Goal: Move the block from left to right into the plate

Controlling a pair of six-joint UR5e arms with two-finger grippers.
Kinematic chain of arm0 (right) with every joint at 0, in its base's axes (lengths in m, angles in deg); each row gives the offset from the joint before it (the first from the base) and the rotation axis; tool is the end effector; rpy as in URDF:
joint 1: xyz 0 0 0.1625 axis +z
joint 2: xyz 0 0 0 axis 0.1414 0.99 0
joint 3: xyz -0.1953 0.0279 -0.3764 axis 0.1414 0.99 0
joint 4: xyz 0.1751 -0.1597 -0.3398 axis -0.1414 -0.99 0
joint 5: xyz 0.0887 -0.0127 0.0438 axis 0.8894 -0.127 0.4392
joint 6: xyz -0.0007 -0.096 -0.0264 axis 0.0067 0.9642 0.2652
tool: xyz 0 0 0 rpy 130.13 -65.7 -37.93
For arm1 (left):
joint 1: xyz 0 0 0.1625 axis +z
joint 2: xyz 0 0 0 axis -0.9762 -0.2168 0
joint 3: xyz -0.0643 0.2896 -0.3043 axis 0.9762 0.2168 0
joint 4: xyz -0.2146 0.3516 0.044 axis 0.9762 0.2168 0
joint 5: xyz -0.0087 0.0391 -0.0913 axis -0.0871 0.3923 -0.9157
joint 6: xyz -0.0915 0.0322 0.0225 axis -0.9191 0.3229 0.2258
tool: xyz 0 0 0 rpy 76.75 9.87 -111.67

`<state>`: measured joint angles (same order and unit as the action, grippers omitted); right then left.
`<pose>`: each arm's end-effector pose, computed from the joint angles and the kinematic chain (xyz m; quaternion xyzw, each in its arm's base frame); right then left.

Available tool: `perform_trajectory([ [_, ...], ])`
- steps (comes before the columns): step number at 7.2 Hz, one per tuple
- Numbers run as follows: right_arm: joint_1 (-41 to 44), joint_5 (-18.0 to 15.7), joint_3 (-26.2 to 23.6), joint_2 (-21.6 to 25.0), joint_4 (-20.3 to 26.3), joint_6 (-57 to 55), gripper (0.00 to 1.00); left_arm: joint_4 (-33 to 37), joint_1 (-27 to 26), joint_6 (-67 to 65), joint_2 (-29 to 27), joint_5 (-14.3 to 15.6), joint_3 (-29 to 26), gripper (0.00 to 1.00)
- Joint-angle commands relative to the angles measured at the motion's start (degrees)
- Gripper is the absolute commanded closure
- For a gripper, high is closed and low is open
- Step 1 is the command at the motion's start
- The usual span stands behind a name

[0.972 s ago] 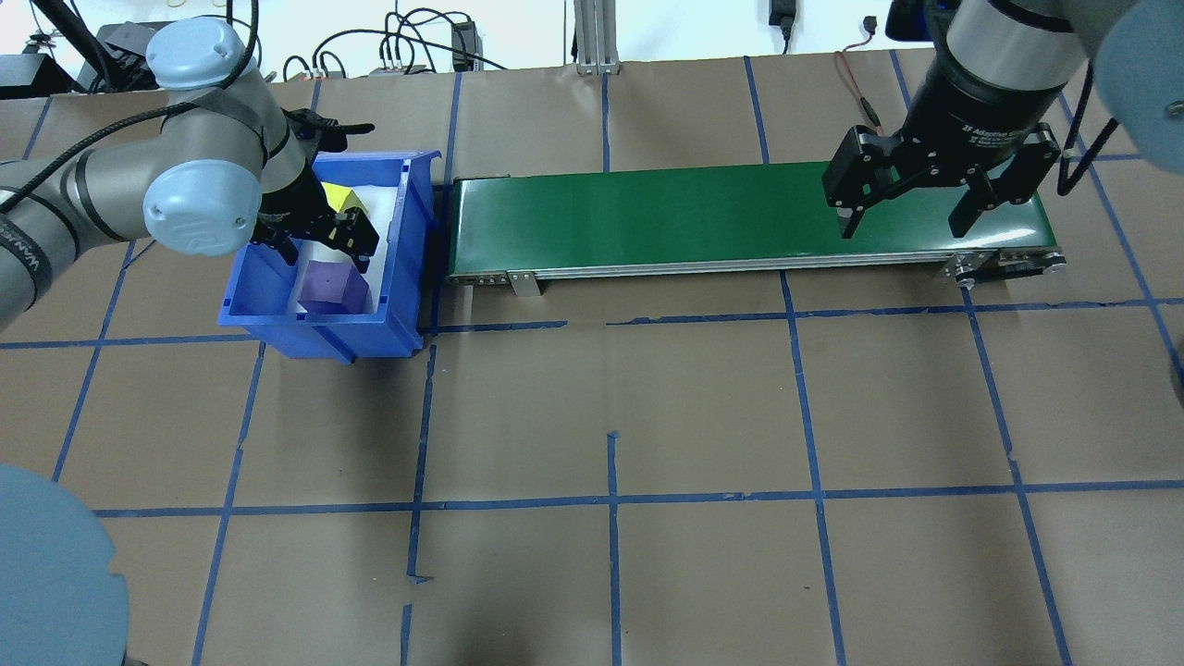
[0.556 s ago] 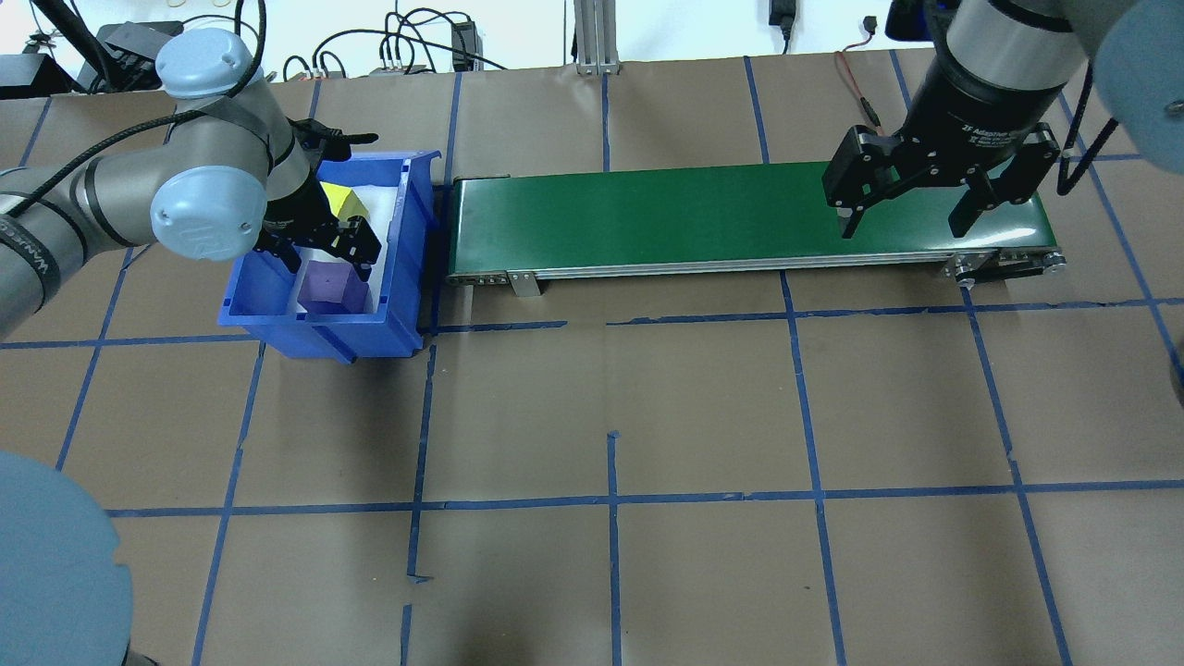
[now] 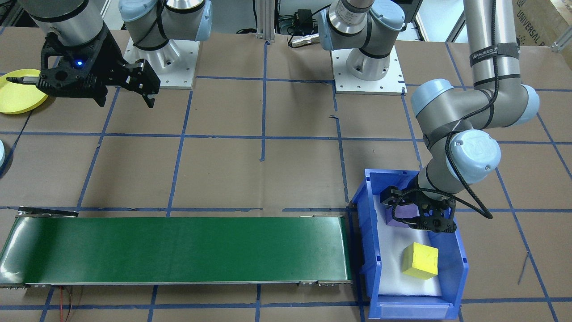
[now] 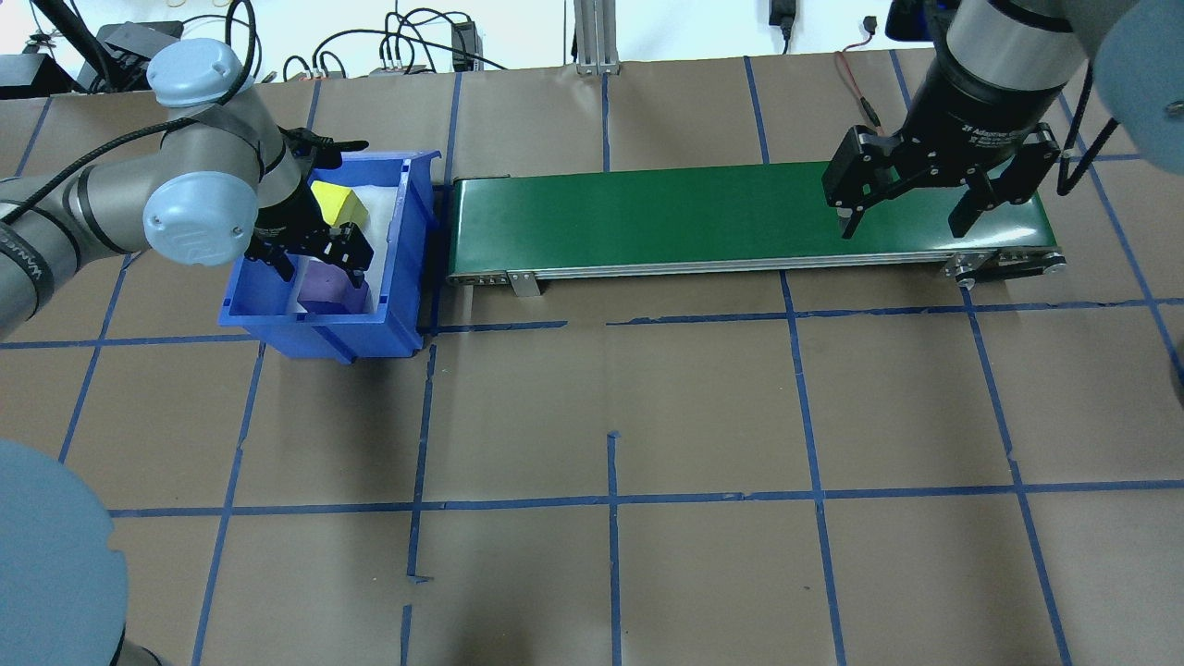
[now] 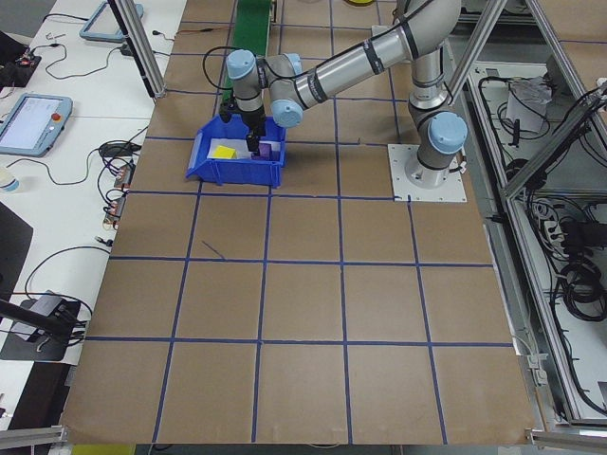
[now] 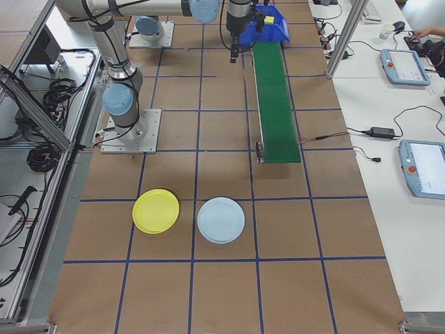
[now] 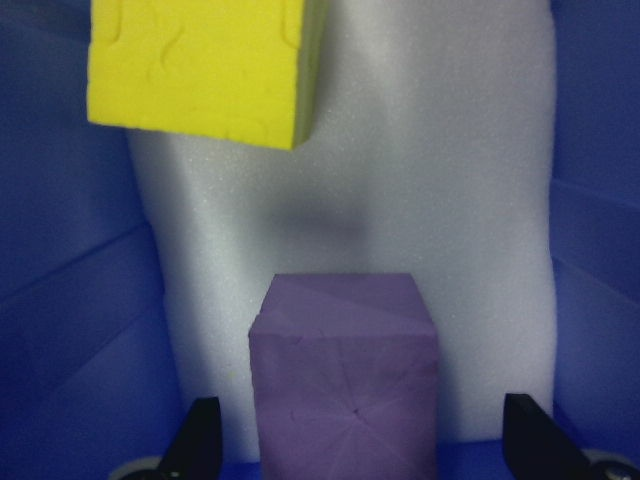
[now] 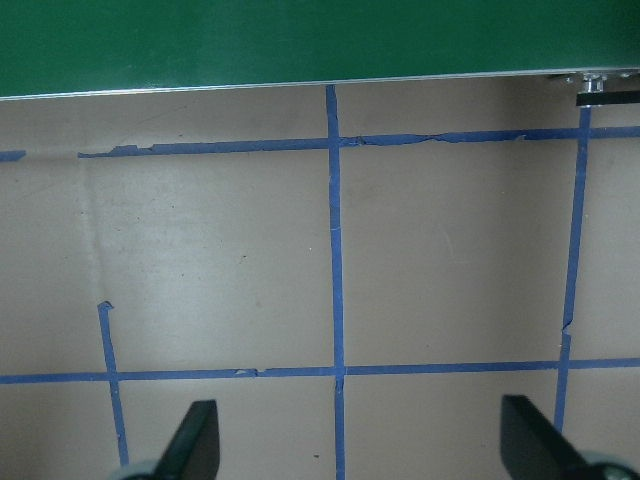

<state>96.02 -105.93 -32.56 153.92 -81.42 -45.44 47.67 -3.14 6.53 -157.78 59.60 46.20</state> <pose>0.1180 -0.4789 0.4918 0.0126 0.9995 0.0282 0.0115 -0.0291 -0.6006 0.2496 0.0622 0.9964 0.0528 0.0218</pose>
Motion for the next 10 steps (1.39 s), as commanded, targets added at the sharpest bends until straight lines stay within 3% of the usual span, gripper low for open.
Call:
perform_trajectory([
  [1, 0.00, -0.01, 0.00, 0.00, -0.01, 0.00, 0.00, -1.28, 0.02, -0.44, -1.84, -0.61, 0.08, 0.00],
  [2, 0.00, -0.01, 0.00, 0.00, -0.01, 0.00, 0.00, -1.38, 0.02, -0.53, -1.94, -0.53, 0.16, 0.05],
  [3, 0.00, -0.01, 0.00, 0.00, -0.01, 0.00, 0.00, -1.29, 0.02, -0.53, -1.94, -0.53, 0.08, 0.50],
  [4, 0.00, -0.01, 0.00, 0.00, -0.01, 0.00, 0.00, -1.55, 0.02, 0.07, -1.59, -0.44, -0.53, 0.67],
  [5, 0.00, 0.17, 0.00, 0.00, -0.01, -0.09, 0.00, -1.64, -1.28, -0.53, 2.24, -1.22, -2.37, 0.68],
  [6, 0.00, 0.17, 0.00, 0.00, -0.01, 0.00, 0.00, -0.25, -1.73, -3.14, 8.72, -4.62, -4.65, 0.67],
  [7, 0.00, 0.17, 0.00, 0.00, -0.01, 0.00, 0.00, 3.15, -3.65, -5.96, 14.52, -5.09, -6.24, 0.67],
  [8, 0.00, 0.17, 0.00, 0.00, -0.01, 0.00, 0.00, 4.41, -7.24, -10.77, 16.67, -5.53, -7.82, 0.66],
  [9, 0.00, 0.17, -0.09, 0.00, -0.01, -0.09, 0.00, 3.98, -11.54, -17.86, 15.73, -5.71, -7.83, 0.66],
  [10, 0.00, 0.17, 0.00, 0.00, -0.01, 0.00, 0.00, 2.67, -16.02, -25.42, 11.11, -5.62, -8.01, 0.66],
])
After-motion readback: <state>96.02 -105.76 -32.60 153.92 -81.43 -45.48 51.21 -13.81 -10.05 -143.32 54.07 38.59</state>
